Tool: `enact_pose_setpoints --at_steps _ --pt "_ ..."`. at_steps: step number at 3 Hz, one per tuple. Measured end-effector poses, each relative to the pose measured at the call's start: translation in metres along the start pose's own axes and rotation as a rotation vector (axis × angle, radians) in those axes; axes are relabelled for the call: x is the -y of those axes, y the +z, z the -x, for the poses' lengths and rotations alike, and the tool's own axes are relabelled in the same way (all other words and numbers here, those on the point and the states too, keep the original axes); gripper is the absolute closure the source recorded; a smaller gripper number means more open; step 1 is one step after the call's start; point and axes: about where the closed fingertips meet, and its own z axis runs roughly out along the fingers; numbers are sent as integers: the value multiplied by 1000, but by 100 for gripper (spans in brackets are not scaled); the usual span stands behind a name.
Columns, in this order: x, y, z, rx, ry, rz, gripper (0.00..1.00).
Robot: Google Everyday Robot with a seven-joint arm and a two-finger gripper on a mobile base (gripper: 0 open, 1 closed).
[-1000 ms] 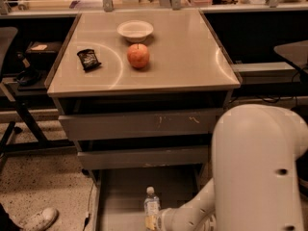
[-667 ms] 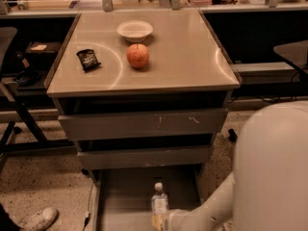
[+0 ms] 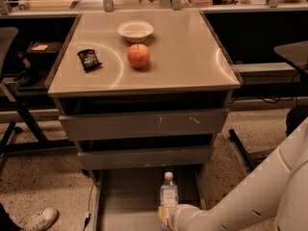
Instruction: Pick blue plastic bottle from bottom drawer and place on counter
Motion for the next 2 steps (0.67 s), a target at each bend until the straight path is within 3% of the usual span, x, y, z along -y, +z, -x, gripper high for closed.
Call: enact_pose_setpoints --at_steps 1,2 --pt "1 -1 -1 -4 -5 1 100" --pt "21 -30 9 16 25 -45 100"
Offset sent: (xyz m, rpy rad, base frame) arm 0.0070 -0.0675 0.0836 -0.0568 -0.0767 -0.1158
